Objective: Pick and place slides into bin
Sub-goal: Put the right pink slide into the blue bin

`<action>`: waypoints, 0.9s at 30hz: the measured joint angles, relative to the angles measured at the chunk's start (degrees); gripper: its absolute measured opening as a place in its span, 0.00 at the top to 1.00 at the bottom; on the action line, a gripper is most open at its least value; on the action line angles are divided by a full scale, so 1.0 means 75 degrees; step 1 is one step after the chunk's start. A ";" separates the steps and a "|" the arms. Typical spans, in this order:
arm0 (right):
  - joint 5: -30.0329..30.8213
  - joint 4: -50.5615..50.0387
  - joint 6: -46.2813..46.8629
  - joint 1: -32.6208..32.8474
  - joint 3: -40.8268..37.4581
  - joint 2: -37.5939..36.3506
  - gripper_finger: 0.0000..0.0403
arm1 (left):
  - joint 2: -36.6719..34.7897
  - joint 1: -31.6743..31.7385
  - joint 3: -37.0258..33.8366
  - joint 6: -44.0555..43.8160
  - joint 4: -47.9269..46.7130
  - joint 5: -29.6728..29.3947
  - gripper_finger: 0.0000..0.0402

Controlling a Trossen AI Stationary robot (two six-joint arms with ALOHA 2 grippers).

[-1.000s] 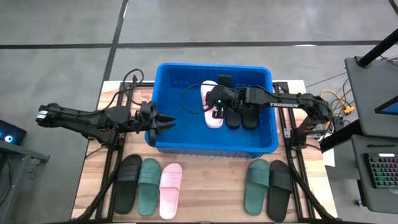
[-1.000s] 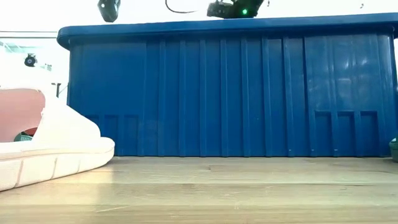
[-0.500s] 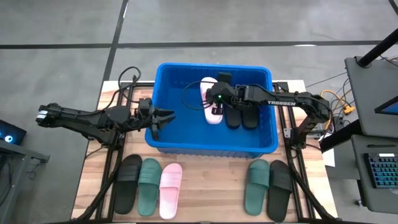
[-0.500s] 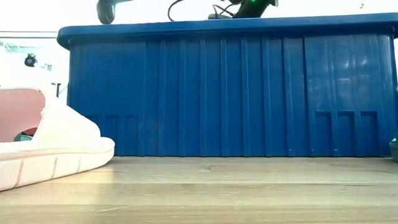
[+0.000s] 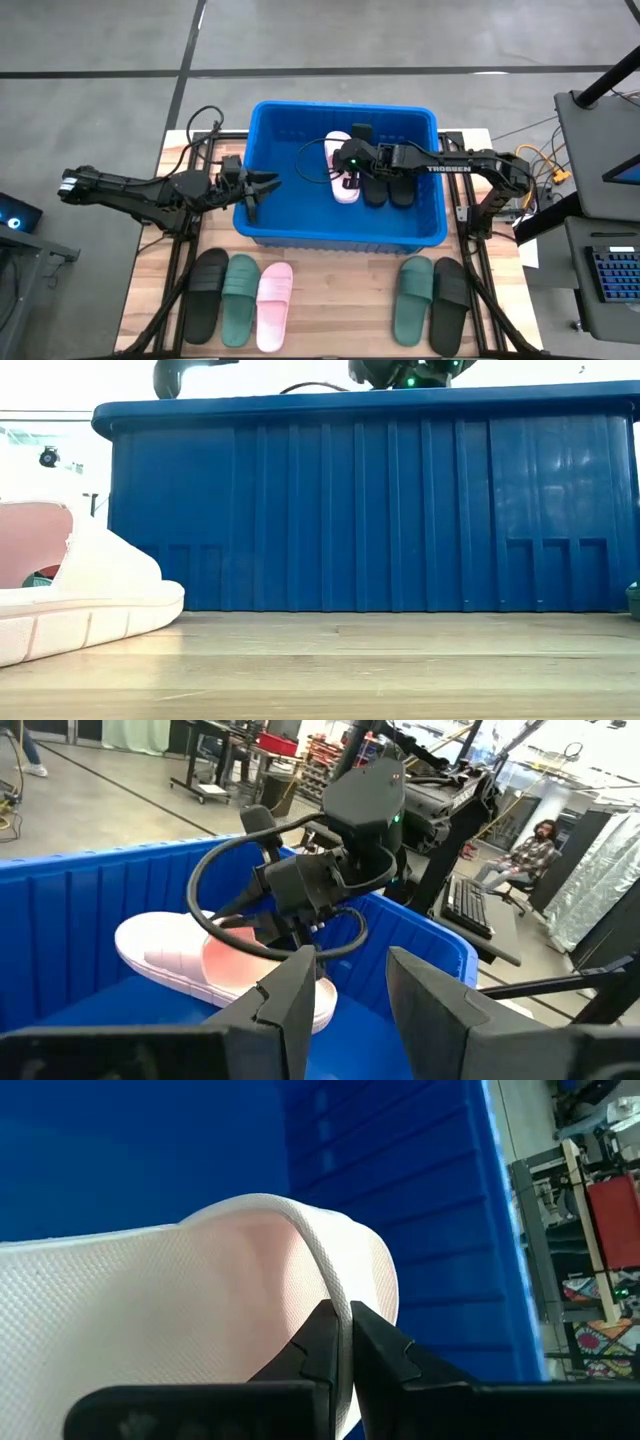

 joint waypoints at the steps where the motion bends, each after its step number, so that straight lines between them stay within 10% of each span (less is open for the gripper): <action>1: 0.0000 0.0044 0.0035 -0.0003 -0.0061 0.0000 0.97 | 0.0016 0.0000 0.0000 -0.0002 0.0000 -0.0020 0.72; 27: -0.0006 0.1011 0.0440 -0.0419 -0.0690 0.0006 0.97 | 0.0196 0.0003 0.0009 0.0230 0.0166 -0.0161 0.72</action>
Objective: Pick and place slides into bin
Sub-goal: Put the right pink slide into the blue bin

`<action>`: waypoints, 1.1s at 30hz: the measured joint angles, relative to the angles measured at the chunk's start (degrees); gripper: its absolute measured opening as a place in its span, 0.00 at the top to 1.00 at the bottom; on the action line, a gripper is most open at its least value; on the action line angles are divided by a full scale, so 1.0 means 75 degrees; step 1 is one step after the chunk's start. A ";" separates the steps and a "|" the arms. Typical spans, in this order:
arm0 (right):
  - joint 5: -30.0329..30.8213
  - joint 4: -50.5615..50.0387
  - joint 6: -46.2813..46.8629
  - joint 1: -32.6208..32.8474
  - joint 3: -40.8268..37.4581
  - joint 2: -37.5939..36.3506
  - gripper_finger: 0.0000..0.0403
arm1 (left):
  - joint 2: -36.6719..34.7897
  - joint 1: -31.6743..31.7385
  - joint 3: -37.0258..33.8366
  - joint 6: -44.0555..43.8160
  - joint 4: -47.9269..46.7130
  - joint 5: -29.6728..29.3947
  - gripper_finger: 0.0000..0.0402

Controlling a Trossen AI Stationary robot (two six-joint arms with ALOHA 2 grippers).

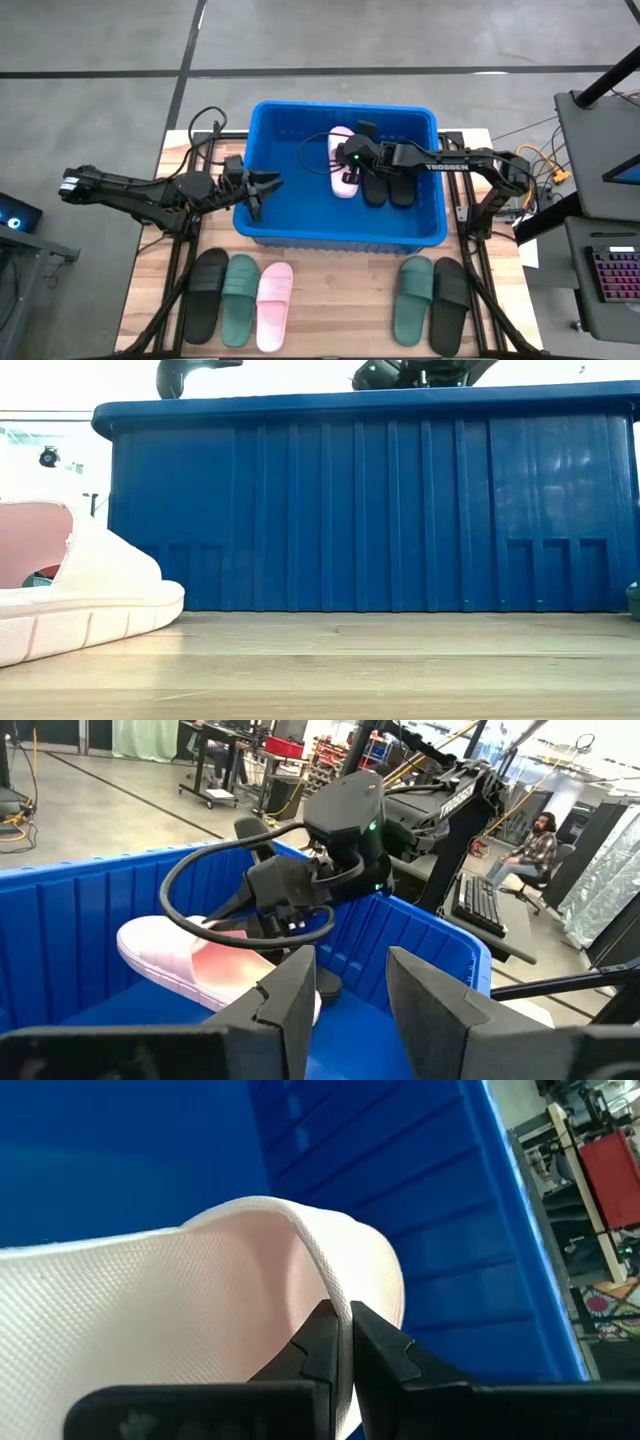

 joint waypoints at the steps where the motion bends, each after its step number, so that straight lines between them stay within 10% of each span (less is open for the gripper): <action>1: 0.0002 0.0071 0.0002 -0.0008 -0.0059 0.0000 0.97 | -0.0003 0.0000 0.0000 0.0000 0.0000 0.0000 0.72; 33: -0.0300 0.1884 -0.0548 -0.0089 -0.1303 0.0006 0.97 | 0.0050 0.0000 -0.0005 -0.0023 -0.0005 0.0009 0.72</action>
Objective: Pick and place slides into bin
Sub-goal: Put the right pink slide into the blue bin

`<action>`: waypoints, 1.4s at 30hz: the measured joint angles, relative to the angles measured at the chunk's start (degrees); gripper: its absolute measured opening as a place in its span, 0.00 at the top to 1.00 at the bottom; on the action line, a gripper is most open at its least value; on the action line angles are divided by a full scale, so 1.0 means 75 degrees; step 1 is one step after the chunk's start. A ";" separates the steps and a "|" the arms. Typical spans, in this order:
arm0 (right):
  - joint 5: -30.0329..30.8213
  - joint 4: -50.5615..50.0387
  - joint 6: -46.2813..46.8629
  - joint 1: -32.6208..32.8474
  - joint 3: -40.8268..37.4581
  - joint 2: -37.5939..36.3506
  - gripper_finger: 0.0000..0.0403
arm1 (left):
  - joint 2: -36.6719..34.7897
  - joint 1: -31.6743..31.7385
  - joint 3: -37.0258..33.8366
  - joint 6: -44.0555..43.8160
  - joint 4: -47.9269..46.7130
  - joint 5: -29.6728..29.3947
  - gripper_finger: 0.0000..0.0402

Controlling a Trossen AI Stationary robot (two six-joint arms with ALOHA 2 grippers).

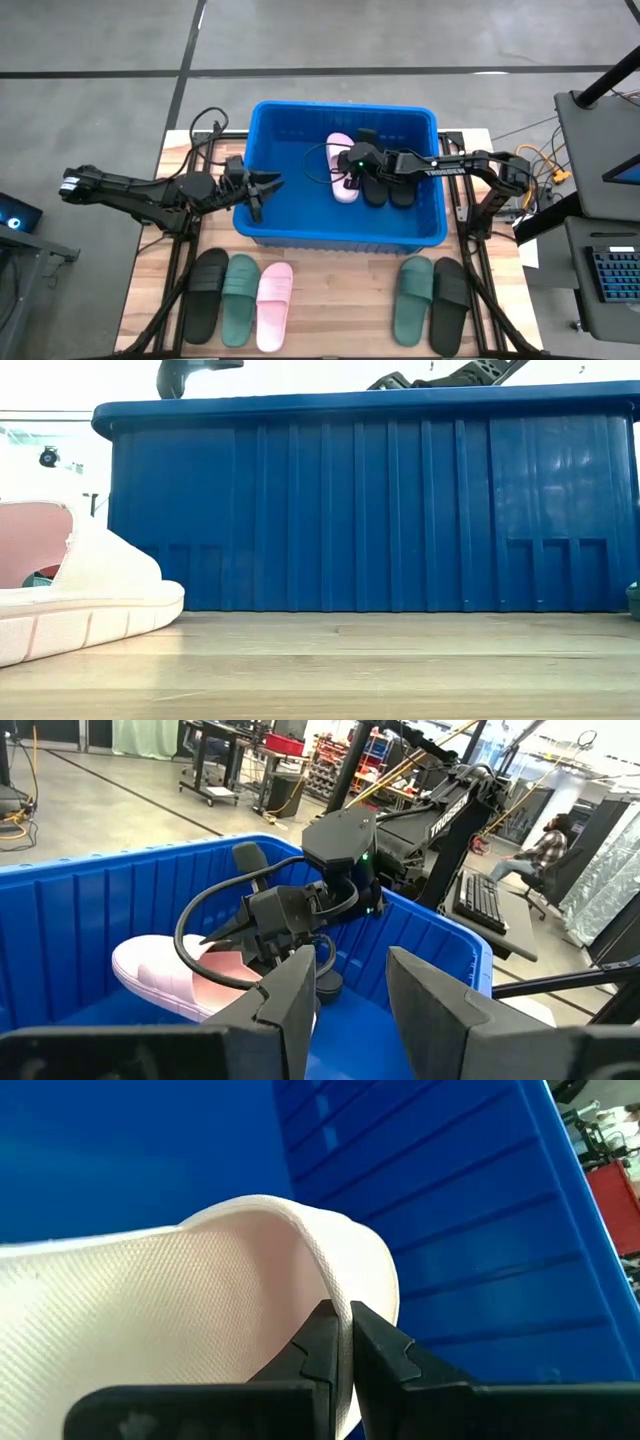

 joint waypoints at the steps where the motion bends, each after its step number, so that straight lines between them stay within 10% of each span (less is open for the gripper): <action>1: -0.0008 -0.0006 -0.0002 -0.0004 0.0000 0.0000 0.97 | 0.0000 0.0000 -0.0001 -0.0003 0.0001 -0.0001 0.72; 42: 0.0131 0.0498 -0.0032 -0.0244 -0.0508 0.0554 0.97 | 0.0132 0.0003 -0.0013 -0.0006 0.0002 0.0001 0.72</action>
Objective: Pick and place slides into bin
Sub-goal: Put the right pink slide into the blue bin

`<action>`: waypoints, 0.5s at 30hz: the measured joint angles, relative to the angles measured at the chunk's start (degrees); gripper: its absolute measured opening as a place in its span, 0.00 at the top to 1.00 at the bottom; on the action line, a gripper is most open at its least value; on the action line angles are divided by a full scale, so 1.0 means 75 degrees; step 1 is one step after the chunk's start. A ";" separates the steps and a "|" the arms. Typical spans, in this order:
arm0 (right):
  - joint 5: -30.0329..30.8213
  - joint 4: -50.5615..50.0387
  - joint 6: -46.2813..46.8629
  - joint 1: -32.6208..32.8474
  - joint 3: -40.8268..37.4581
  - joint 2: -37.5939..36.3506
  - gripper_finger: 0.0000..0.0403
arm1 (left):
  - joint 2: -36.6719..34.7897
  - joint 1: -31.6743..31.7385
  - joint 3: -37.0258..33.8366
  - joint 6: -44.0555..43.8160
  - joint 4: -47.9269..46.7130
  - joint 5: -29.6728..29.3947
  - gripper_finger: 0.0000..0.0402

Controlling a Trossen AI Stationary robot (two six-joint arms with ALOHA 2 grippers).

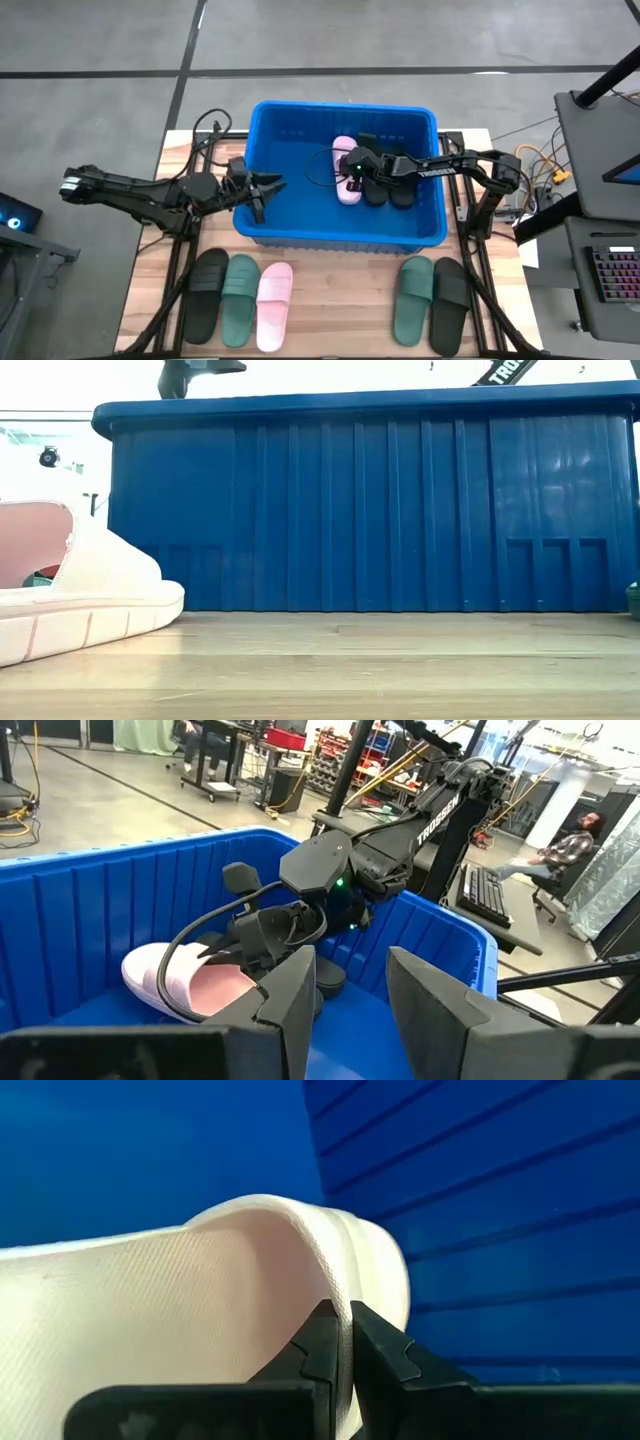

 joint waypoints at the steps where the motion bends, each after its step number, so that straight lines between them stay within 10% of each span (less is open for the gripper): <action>1: -0.0003 0.0035 0.0003 -0.0011 -0.0031 0.0000 0.97 | 0.0002 0.0000 0.0000 0.0000 -0.0010 0.0002 0.72; 15: -0.0063 0.0320 0.0520 -0.0049 -0.0076 0.0000 0.97 | 0.0025 0.0000 0.0000 0.0000 0.0002 -0.0001 0.72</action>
